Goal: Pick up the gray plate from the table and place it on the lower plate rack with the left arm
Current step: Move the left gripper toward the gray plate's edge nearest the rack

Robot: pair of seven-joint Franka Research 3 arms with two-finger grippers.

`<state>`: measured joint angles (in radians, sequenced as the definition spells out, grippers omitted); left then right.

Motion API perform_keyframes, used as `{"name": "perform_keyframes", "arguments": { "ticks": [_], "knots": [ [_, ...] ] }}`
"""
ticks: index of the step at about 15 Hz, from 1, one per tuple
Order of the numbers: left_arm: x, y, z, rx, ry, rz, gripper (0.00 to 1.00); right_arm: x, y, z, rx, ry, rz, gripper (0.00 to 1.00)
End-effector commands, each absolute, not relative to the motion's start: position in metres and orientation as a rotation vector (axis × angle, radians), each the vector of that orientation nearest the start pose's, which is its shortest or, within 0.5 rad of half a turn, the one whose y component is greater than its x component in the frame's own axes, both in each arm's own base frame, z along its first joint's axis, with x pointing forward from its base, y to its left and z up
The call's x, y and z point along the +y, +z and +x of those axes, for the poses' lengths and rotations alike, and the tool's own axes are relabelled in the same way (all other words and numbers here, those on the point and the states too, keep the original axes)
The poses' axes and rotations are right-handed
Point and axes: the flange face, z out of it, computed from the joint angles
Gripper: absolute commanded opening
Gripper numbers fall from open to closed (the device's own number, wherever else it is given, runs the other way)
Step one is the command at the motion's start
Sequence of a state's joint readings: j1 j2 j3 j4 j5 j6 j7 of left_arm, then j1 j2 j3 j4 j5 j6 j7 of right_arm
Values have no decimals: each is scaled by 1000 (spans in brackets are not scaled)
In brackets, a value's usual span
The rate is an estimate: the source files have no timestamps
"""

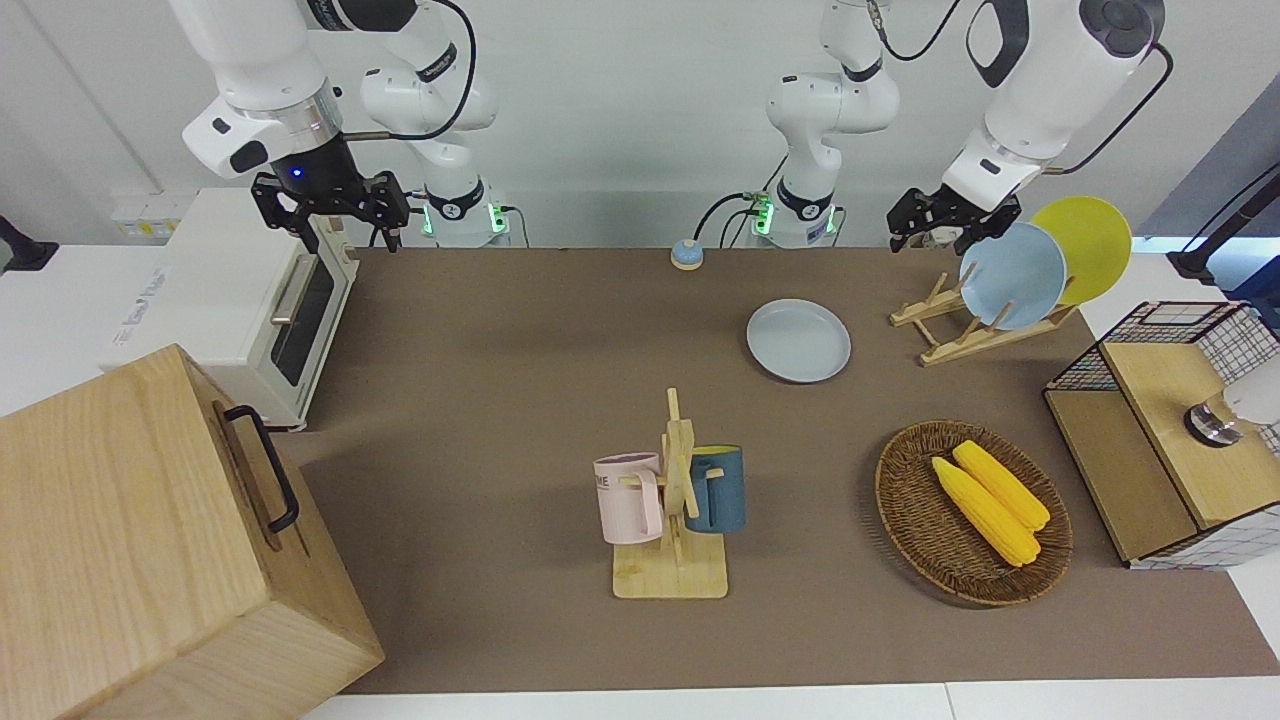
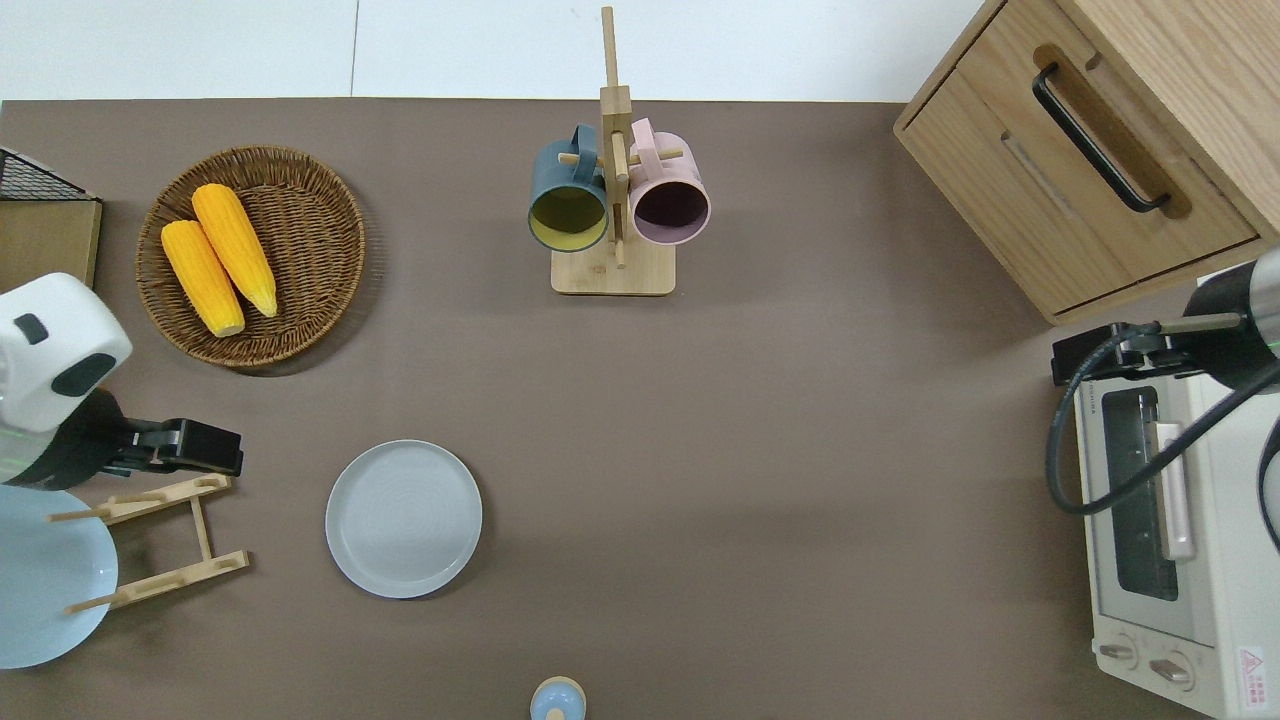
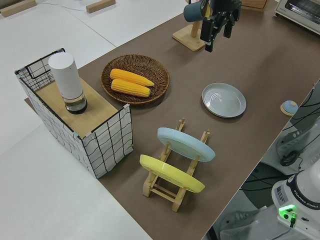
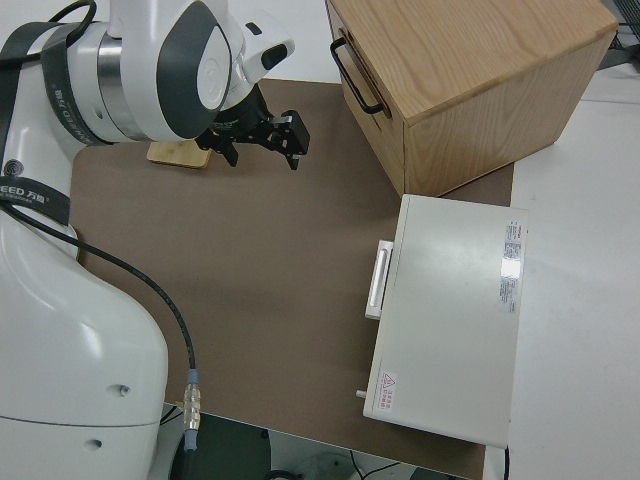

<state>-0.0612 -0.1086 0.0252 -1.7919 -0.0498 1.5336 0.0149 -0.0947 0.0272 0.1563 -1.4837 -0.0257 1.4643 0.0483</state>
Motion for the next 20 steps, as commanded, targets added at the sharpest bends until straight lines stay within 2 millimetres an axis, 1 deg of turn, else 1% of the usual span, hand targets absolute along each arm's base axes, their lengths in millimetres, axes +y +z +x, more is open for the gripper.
{"name": "perform_keyframes", "arguments": {
  "ticks": [1,4,10,15,20],
  "knots": [
    [-38,544,486,38,183,-3190,998,31,644,551,-14,63,-3162,983],
    [-35,512,469,26,132,-3193,998,31,644,551,-14,66,-3162,983],
    [-34,468,459,18,129,-3191,998,31,644,551,-14,66,-3162,983],
    [-32,411,444,3,68,-3190,998,31,644,551,-14,63,-3162,983],
    [-31,367,427,-4,-1,-3187,995,31,644,551,-14,63,-3162,983]
  ]
}}
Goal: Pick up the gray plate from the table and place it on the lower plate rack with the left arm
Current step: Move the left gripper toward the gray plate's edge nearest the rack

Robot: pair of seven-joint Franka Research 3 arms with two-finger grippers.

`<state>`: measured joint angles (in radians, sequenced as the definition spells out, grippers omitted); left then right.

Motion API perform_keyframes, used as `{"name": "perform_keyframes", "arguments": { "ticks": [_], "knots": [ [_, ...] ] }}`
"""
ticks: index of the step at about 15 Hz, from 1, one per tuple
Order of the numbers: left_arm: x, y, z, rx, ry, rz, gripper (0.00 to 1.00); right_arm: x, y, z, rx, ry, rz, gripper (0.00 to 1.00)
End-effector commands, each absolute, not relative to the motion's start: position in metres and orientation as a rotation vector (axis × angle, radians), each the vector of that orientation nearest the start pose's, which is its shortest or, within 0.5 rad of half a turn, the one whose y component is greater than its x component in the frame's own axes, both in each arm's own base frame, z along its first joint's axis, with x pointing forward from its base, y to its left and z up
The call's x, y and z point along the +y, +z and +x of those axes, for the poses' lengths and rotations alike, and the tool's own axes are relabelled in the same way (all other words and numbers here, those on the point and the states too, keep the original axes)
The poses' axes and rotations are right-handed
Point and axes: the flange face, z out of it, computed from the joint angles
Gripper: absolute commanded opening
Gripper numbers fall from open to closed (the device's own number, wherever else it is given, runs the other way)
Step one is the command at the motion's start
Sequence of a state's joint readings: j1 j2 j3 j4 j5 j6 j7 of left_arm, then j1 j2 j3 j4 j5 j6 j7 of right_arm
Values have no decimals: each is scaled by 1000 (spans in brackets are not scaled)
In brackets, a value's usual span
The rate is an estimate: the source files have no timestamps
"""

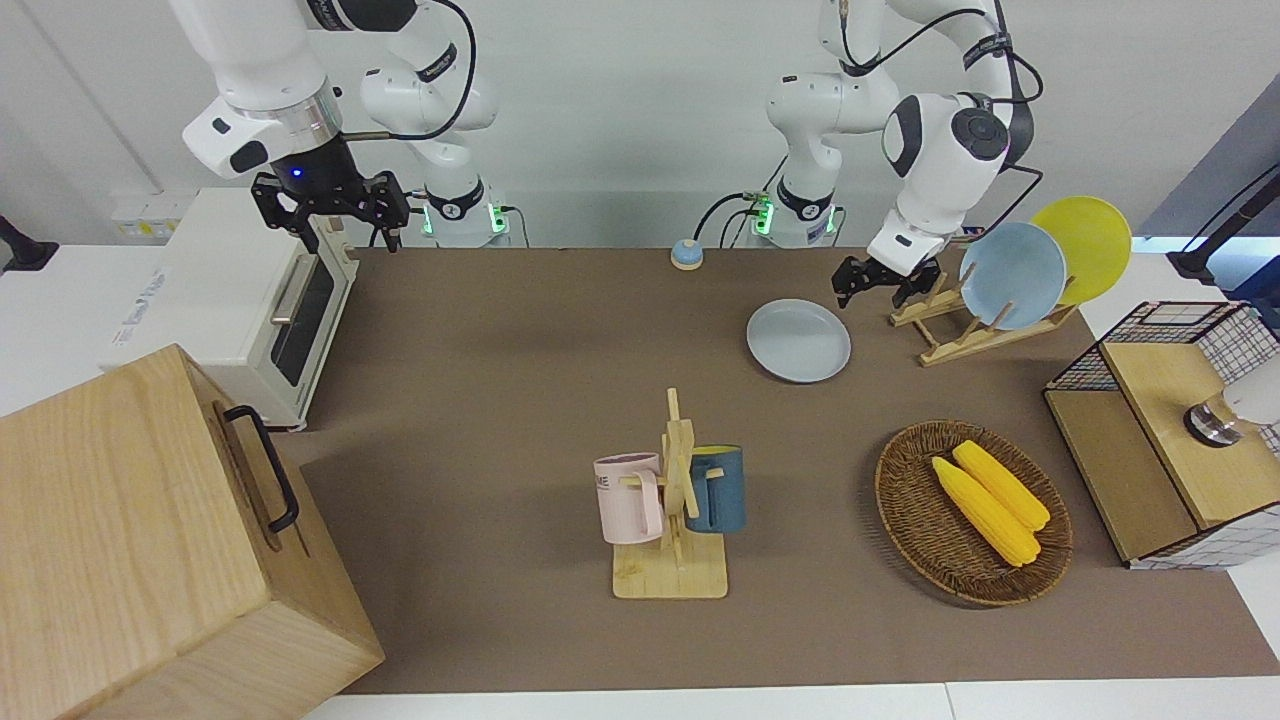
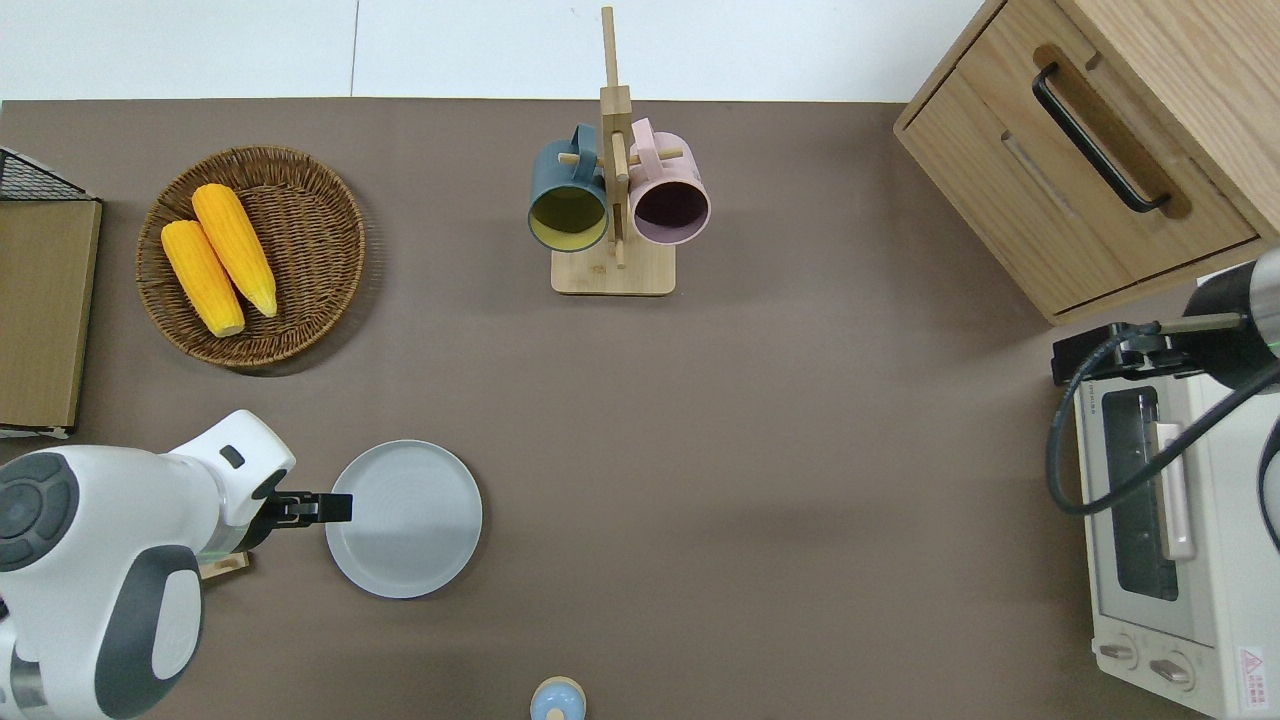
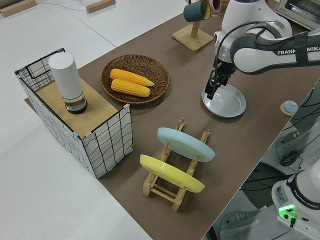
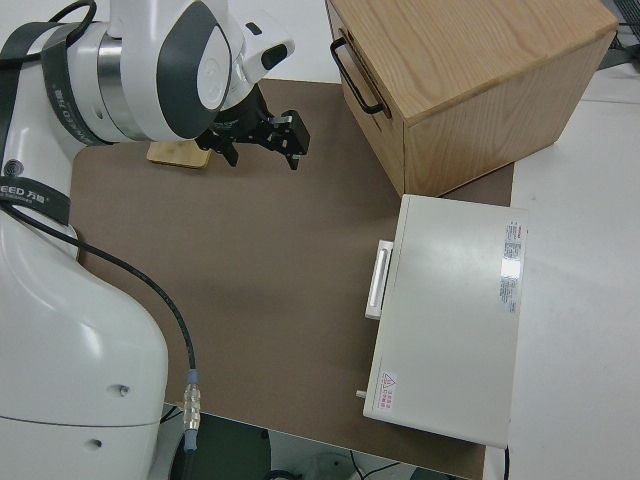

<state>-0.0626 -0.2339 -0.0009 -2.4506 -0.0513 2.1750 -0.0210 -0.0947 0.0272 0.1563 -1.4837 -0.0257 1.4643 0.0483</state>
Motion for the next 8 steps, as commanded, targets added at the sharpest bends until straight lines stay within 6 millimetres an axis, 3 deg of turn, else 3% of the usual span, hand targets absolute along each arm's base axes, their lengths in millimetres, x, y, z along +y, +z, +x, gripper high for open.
{"name": "perform_keyframes", "arguments": {
  "ticks": [1,8],
  "knots": [
    [-31,359,424,-6,-11,-3186,995,31,644,551,-14,63,-3162,983],
    [-34,323,426,1,-40,-3180,995,31,644,551,-14,63,-3162,983]
  ]
}}
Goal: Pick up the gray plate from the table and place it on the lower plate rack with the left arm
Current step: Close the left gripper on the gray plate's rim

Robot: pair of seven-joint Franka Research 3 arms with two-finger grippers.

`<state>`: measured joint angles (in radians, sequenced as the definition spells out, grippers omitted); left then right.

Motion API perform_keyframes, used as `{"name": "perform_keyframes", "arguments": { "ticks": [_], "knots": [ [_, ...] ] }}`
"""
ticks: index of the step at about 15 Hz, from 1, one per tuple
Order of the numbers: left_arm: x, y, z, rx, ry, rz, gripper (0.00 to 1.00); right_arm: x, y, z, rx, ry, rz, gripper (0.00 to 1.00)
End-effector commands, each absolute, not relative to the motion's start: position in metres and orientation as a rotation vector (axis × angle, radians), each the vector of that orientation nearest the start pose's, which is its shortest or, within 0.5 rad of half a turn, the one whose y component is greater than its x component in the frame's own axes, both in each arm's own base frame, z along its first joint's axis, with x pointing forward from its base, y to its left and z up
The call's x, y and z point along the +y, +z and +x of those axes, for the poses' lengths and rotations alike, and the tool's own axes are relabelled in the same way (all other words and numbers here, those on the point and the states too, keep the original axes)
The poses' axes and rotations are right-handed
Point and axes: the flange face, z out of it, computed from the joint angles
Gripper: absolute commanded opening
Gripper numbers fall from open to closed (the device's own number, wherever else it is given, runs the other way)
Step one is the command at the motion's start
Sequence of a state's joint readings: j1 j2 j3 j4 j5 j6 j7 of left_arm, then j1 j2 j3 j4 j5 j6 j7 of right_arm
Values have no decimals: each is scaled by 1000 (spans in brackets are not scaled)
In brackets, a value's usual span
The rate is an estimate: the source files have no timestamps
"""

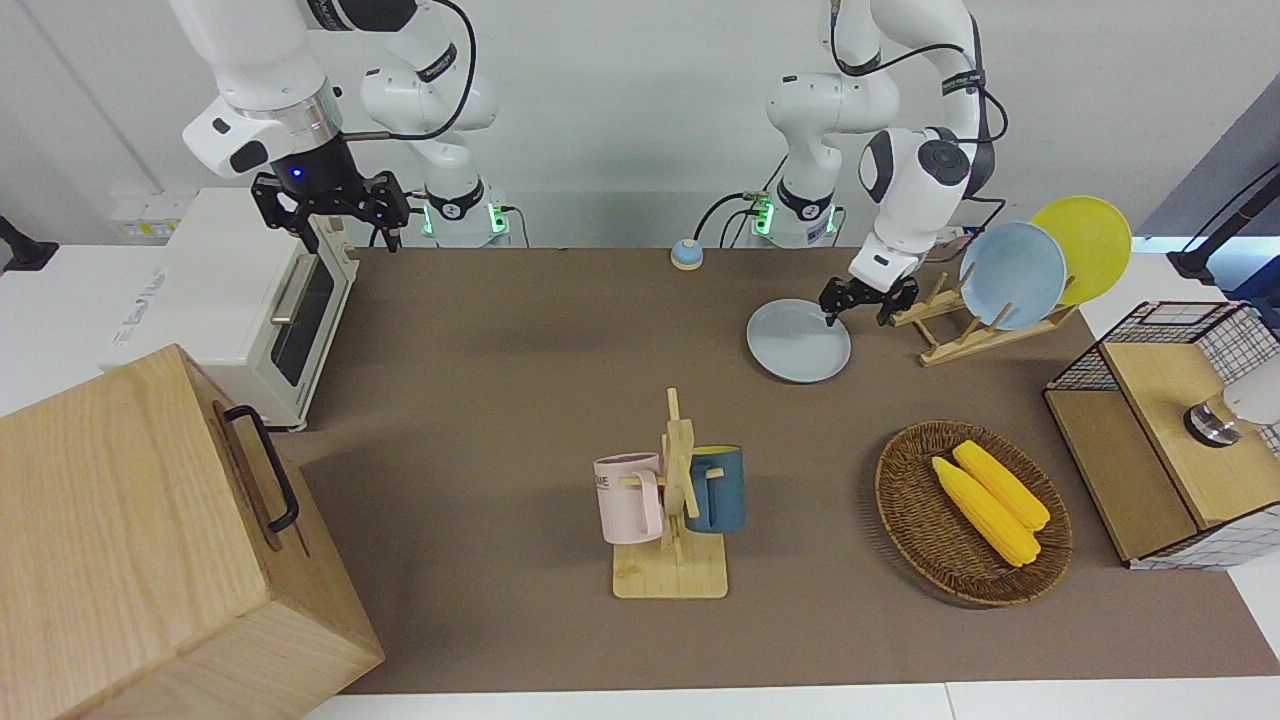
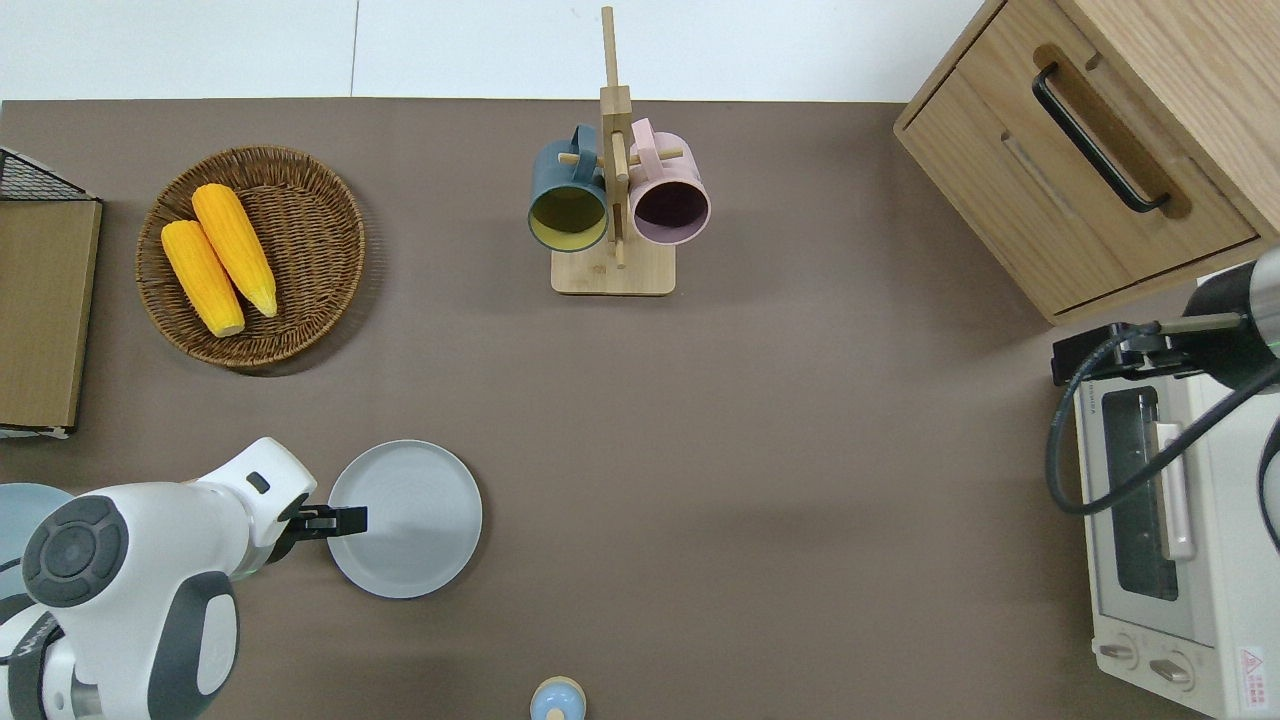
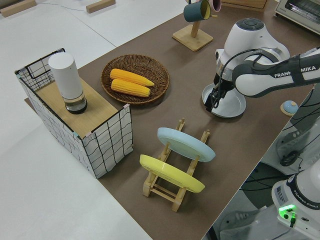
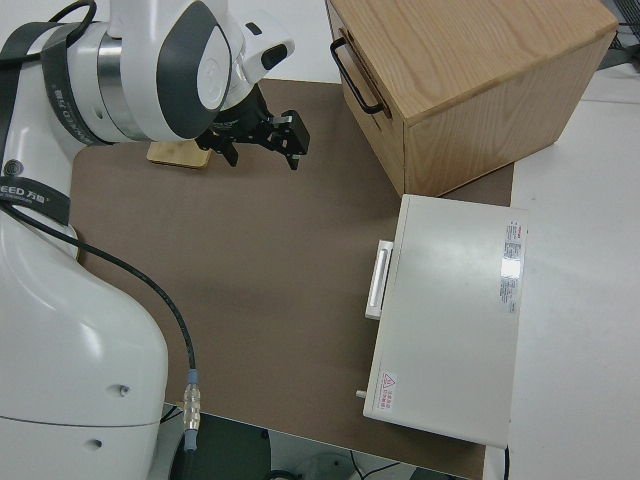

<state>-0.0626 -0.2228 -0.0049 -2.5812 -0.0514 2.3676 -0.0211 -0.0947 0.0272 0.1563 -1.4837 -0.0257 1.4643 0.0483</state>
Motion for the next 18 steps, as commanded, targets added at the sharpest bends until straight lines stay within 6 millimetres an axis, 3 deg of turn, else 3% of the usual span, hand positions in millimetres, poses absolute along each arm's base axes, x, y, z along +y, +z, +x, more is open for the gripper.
{"name": "perform_keyframes", "arguments": {
  "ticks": [1,6,12,13,14,15,16,17,18],
  "knots": [
    [-34,320,425,0,-48,-3179,995,31,644,551,-14,66,-3162,983],
    [-42,300,426,26,-52,-3177,995,31,644,551,-14,63,-3162,983],
    [-44,290,425,34,-50,-3175,987,31,644,551,-14,66,-3162,983],
    [-44,290,425,34,-50,-3175,950,31,644,551,-14,66,-3162,983],
    [-44,290,425,34,-50,-3175,846,31,644,551,-14,63,-3162,983],
    [-44,290,425,34,-50,-3175,638,31,644,551,-14,63,-3162,983],
    [-44,290,425,22,-50,-3176,345,31,644,551,-14,66,-3162,983],
    [-44,290,425,9,-49,-3176,142,31,644,551,-14,66,-3162,983],
    [-44,290,425,4,-49,-3176,1,31,644,551,-14,63,-3162,983]
  ]
}}
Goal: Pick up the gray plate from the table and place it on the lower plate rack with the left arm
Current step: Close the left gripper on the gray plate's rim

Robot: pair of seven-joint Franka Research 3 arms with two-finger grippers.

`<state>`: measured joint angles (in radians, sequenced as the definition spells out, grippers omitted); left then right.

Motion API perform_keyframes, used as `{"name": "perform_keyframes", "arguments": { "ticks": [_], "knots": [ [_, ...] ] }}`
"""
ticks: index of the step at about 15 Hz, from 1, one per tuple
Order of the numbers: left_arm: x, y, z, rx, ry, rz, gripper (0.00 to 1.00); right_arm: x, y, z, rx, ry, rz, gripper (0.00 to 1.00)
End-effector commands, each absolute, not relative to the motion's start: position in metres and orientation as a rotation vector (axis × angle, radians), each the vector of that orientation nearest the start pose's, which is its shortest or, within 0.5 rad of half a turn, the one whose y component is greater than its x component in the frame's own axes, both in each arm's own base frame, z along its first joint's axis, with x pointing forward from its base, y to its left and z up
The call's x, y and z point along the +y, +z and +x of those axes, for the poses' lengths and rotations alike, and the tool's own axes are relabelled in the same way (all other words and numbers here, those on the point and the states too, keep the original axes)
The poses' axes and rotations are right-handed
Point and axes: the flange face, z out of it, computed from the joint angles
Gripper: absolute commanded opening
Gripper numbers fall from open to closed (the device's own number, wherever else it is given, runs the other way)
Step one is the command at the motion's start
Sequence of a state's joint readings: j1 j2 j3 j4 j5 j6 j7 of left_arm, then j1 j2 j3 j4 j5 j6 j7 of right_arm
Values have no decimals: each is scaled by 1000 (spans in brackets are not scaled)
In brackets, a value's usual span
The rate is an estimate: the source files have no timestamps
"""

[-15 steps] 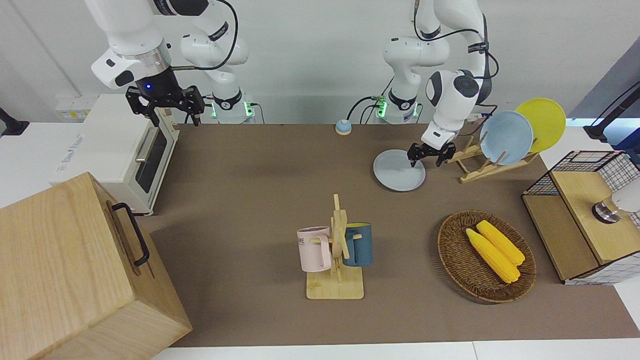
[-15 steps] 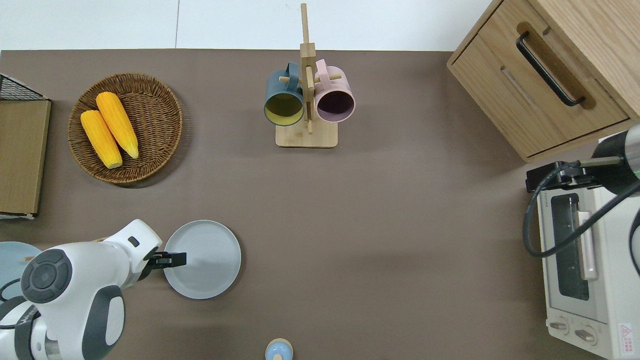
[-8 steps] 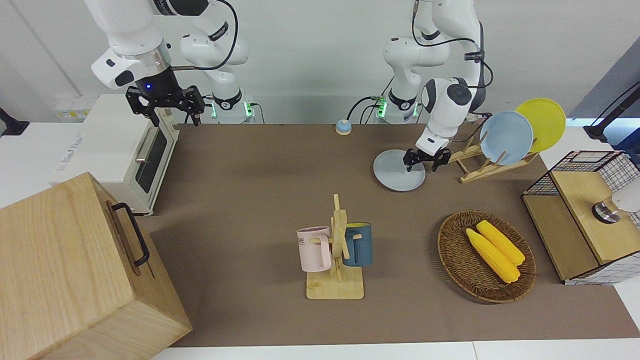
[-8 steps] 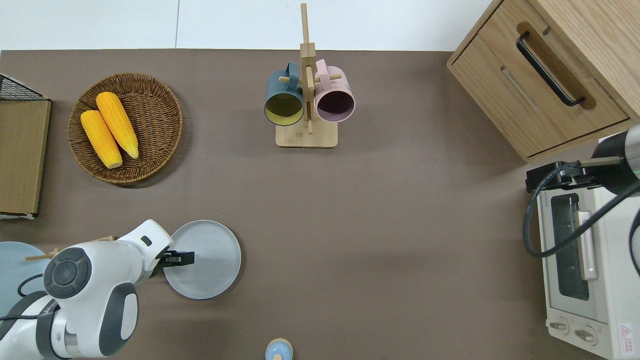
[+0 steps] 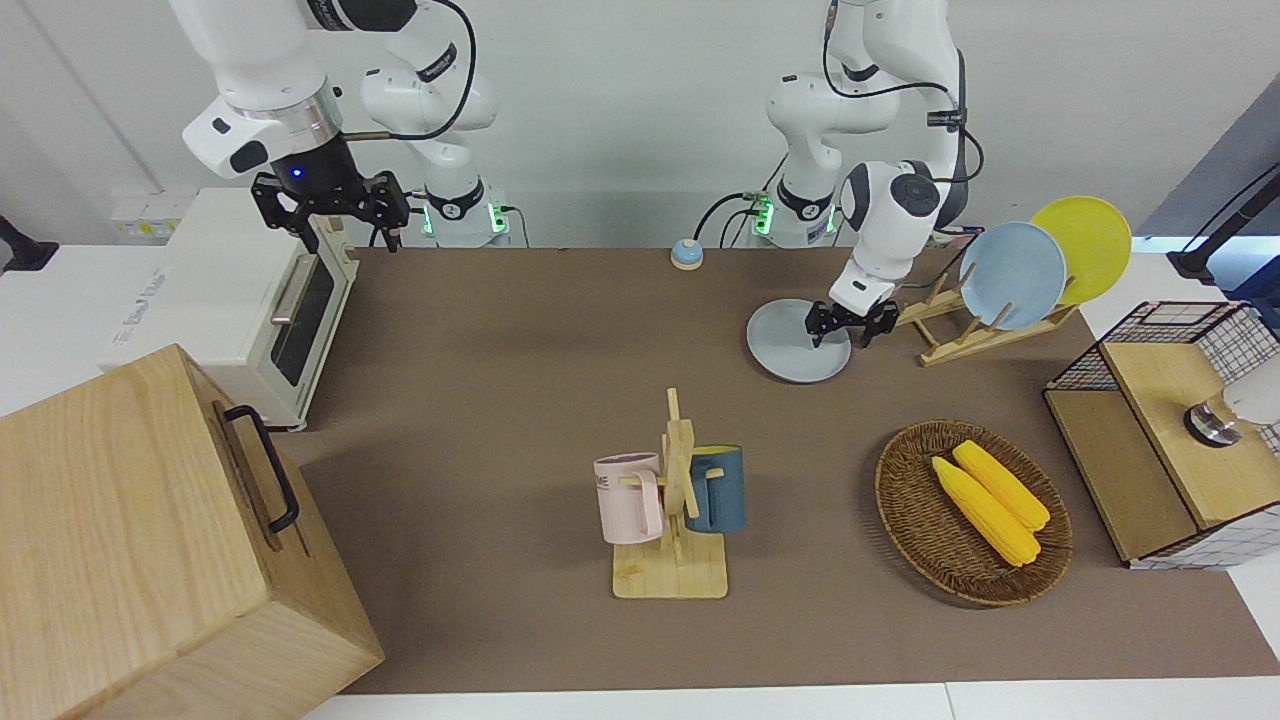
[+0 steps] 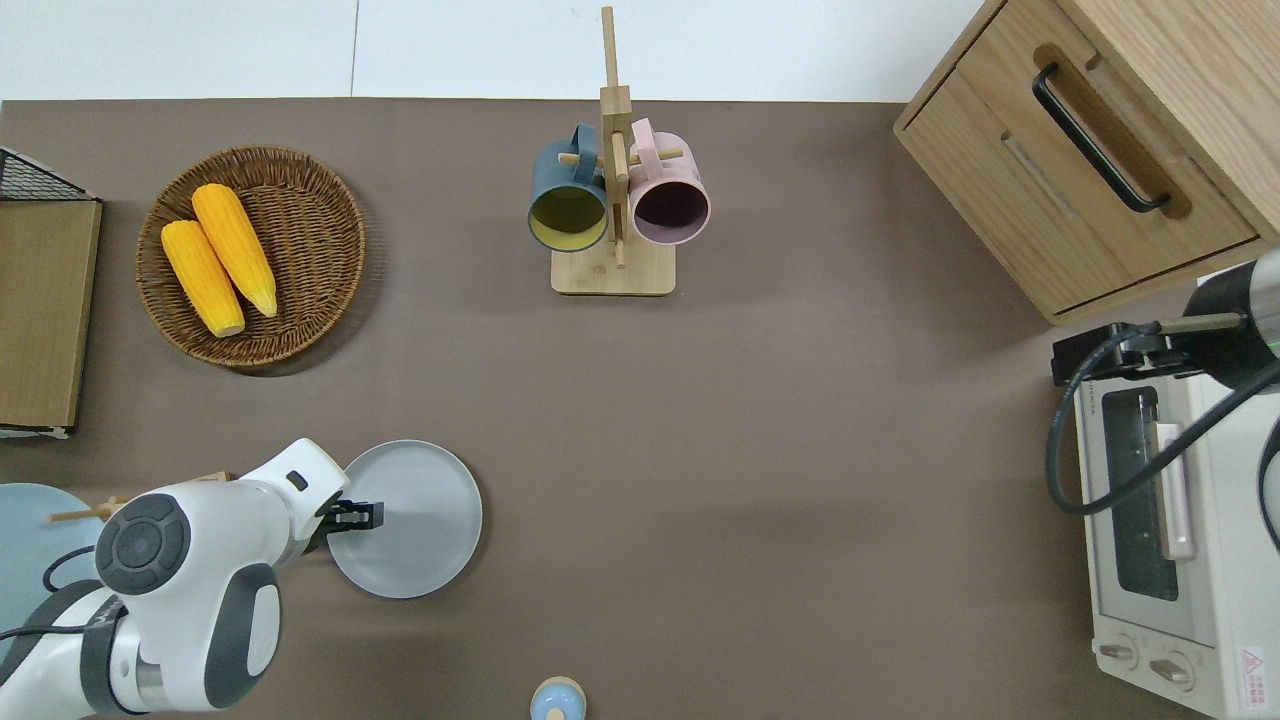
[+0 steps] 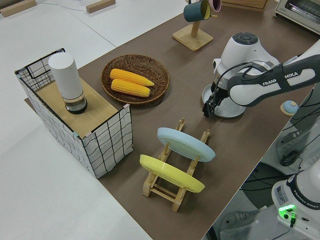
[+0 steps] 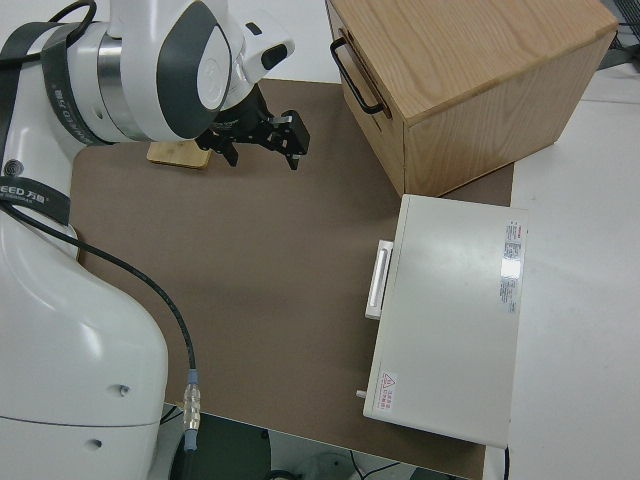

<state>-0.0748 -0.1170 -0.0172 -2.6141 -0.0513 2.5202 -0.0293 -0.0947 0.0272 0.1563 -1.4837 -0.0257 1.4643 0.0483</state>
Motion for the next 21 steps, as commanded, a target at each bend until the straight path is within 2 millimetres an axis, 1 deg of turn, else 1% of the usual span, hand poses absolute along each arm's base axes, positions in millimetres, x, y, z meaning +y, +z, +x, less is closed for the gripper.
{"name": "perform_keyframes", "arguments": {
  "ticks": [1,10,14,17,19,21],
  "knots": [
    [-44,290,425,4,-49,-3176,0,31,644,551,-14,66,-3162,983],
    [-44,290,424,-3,-40,-3176,0,31,643,552,-14,66,-3162,983],
    [-41,299,425,-43,-56,-3177,0,31,644,551,-14,63,-3162,983],
    [-37,314,426,-60,-59,-3179,0,31,644,551,-14,66,-3162,983],
    [-33,329,428,-76,-49,-3183,0,31,644,551,-14,63,-3162,983],
    [-33,347,430,-72,-17,-3185,0,31,644,551,-14,63,-3162,983]
  ]
}}
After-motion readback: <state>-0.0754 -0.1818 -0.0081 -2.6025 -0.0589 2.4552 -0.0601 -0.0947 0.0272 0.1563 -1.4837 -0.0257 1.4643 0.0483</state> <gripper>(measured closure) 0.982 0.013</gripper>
